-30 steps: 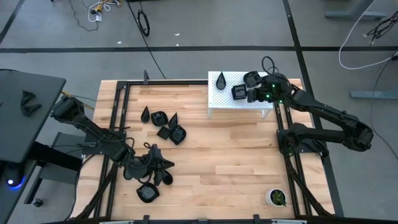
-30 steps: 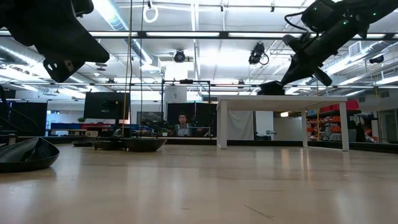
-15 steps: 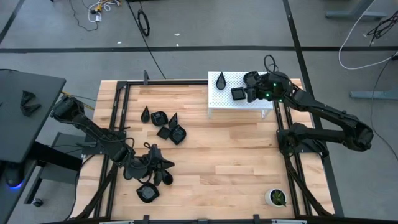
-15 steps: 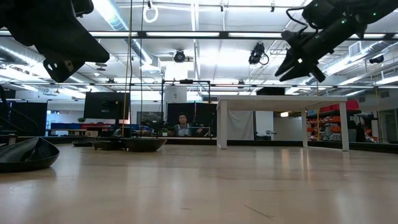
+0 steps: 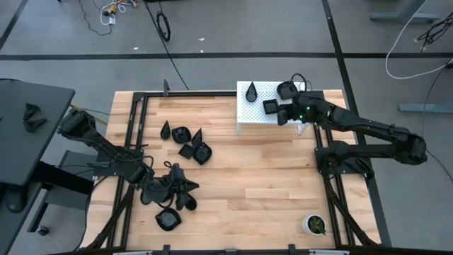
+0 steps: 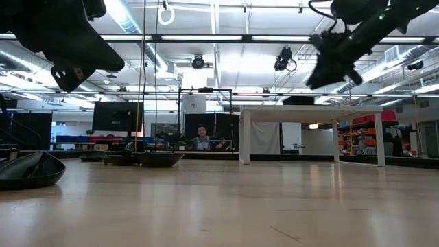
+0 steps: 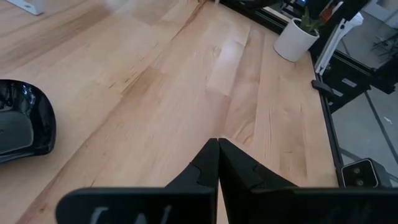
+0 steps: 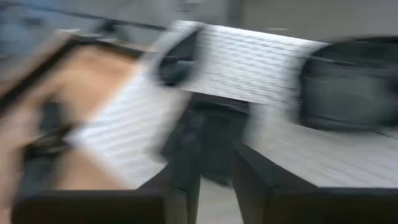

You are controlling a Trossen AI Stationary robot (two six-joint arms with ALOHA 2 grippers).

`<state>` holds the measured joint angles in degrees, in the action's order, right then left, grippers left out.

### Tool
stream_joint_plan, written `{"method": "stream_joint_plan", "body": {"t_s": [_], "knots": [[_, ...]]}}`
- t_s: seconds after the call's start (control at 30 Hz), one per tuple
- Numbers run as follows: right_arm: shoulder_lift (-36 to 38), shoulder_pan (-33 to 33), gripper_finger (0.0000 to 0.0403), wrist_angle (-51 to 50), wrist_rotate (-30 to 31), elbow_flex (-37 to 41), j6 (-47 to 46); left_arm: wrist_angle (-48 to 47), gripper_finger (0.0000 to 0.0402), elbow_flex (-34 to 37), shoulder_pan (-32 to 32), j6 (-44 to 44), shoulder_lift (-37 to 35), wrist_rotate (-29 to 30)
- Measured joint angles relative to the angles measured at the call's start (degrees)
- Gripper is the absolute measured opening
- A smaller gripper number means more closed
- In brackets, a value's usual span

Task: Pick & Place Mini shaped plates
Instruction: Stack the black square plate on the black square plate on the shelf

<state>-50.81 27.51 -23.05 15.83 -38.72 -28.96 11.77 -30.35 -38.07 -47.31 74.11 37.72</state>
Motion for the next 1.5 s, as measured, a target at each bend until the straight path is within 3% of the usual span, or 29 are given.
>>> {"method": "stream_joint_plan", "body": {"t_s": [0.13, 0.3, 0.43, 0.7, 1.5], "knots": [[-0.6, -0.1, 0.0042, -6.7, 7.5, 0.0, -3.1, 0.0, 0.0009, 0.0, 0.0, 0.0, 0.0, 0.0], [-1.9, 0.1, 0.0004, -6.5, 6.2, 0.0, -2.2, 0.0, 0.0009, 0.0, 0.0, 0.0, 0.0, 0.0], [-4.2, 0.0, 0.0013, -5.1, 3.3, 0.0, -2.1, 0.0, 0.0009, 0.0, 0.0, 0.1, 0.0, 0.0], [-9.0, 0.0, 0.0003, -2.5, 3.1, 0.0, -0.5, 0.0, 0.0009, 0.0, 0.0, 0.1, 0.0, 0.1], [-4.6, -0.9, 0.0004, -1.9, -0.3, -0.2, 1.5, 0.0, 0.0009, 0.0, 0.0, 0.1, 0.0, 0.1]]}}
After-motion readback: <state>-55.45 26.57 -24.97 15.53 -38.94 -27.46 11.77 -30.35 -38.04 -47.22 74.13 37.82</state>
